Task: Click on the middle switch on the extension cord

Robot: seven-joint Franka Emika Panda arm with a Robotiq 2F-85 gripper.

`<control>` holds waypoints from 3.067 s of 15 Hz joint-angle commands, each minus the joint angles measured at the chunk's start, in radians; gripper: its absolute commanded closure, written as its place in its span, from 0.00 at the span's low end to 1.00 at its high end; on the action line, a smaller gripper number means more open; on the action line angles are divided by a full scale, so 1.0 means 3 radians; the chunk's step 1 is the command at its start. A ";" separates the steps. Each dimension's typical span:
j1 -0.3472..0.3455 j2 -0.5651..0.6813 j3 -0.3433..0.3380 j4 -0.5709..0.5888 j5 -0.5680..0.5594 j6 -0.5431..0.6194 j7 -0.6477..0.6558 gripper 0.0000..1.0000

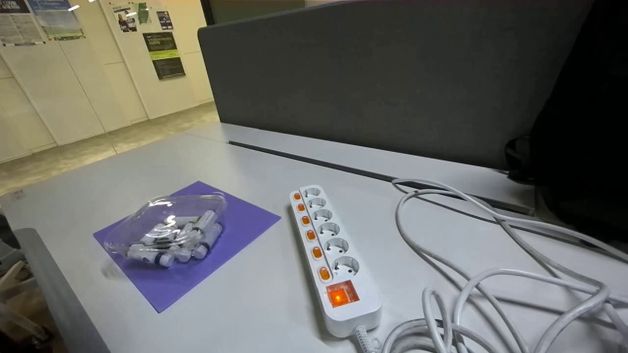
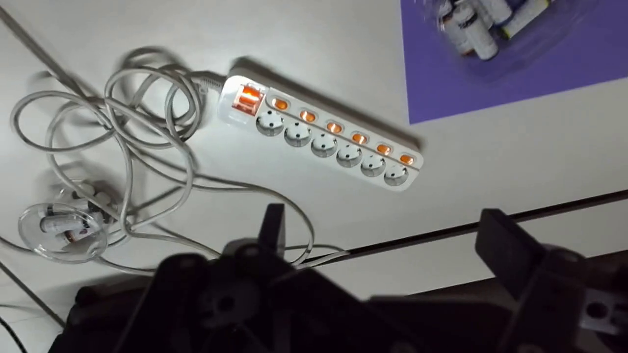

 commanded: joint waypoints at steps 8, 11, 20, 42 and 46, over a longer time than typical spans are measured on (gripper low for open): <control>-0.0082 0.1603 0.0142 0.0326 -0.0150 0.0693 0.0593 0.00; -0.0072 0.2043 0.0061 0.0613 -0.0314 0.0654 0.0673 0.00; 0.0086 0.2317 -0.0122 0.0728 -0.0551 0.0632 0.0783 0.00; 0.0837 0.3530 -0.0573 0.1130 -0.0318 0.1747 0.1589 1.00; 0.0867 0.3617 -0.0582 0.1183 -0.0134 0.1815 0.1577 1.00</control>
